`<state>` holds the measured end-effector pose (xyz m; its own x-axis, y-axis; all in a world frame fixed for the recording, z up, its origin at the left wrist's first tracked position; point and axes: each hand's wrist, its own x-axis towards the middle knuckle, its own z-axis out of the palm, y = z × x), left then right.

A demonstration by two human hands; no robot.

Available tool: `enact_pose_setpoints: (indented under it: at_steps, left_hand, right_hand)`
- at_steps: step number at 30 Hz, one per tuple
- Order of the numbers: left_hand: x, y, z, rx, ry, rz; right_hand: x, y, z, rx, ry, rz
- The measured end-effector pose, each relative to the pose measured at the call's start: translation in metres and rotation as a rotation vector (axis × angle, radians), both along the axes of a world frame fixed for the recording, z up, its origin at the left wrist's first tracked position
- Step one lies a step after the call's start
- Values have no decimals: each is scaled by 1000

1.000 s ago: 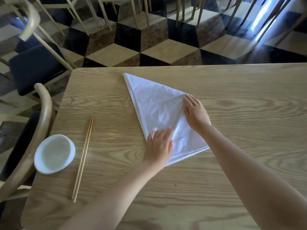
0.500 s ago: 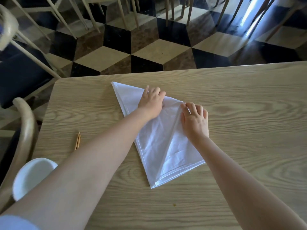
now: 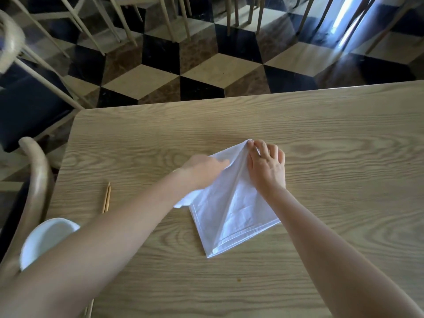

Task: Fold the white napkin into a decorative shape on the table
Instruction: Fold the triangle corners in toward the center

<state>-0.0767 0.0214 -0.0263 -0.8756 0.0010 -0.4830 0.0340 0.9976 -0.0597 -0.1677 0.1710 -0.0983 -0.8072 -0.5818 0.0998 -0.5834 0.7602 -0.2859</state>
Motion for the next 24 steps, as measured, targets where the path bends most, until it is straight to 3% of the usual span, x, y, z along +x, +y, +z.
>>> enact_pose_setpoints:
  at_steps: [2,5,13,17,24]
  left_hand:
    - [20,15,-9,-120,-10,-6]
    - [48,36,-17,-8,104,234]
    - [109,89,-19,125,293,564]
    - [132,95,-15,127,397,645]
    - [154,107,-20,398,626,687]
  right_hand:
    - [0,0,0,2,3,1]
    - [0,0,0,-1,-4,4]
    - [0,2,7,8,-38,10]
    - [1,2,9,2,-35,7]
    - [4,3,13,-3,-70,22]
